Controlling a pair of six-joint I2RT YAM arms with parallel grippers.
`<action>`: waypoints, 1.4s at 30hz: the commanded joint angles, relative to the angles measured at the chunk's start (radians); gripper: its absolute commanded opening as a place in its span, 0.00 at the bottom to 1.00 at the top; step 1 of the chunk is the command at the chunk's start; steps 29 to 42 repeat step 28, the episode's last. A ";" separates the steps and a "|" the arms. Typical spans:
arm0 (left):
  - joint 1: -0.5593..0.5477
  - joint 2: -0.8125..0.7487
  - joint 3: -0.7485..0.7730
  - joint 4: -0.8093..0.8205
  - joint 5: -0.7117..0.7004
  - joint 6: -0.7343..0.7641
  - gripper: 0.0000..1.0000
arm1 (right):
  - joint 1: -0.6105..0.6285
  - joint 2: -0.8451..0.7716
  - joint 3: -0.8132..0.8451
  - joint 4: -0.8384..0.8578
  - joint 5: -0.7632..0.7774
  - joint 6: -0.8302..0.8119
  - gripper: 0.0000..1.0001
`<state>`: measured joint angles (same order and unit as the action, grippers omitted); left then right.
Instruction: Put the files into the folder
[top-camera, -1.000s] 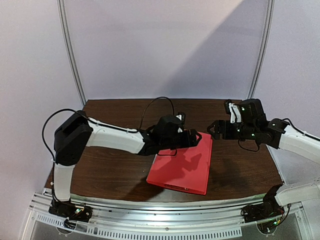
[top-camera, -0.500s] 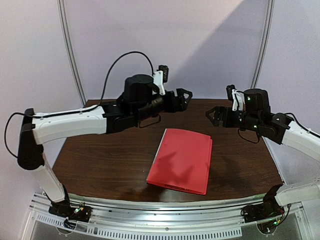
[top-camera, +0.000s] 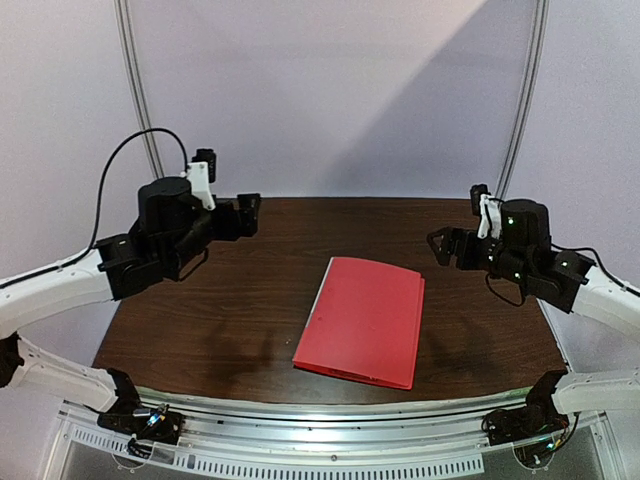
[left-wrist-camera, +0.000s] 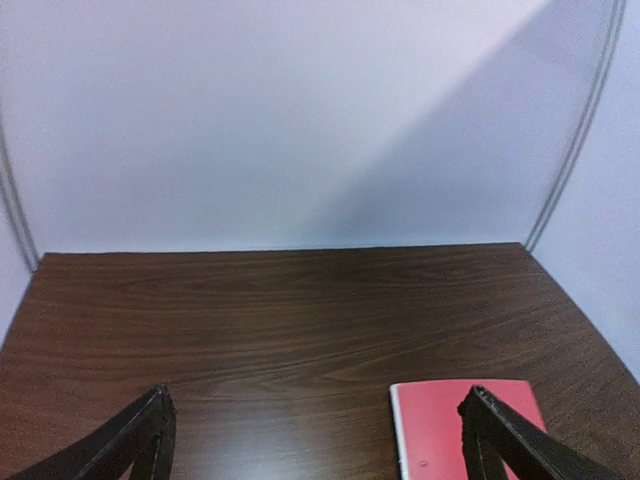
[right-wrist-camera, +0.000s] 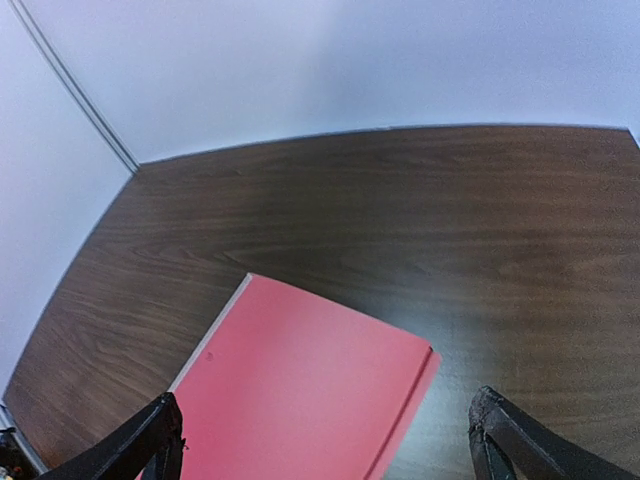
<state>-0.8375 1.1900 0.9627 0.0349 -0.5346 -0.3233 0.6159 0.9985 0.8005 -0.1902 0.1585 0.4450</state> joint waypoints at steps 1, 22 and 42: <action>0.068 -0.133 -0.143 -0.074 -0.134 0.033 0.99 | -0.004 -0.044 -0.128 0.041 0.059 0.023 0.99; 0.144 -0.391 -0.460 -0.126 -0.200 -0.044 0.96 | -0.003 -0.200 -0.454 0.168 0.046 0.088 0.99; 0.144 -0.409 -0.458 -0.145 -0.213 -0.050 0.98 | -0.002 -0.177 -0.430 0.143 0.064 0.090 0.99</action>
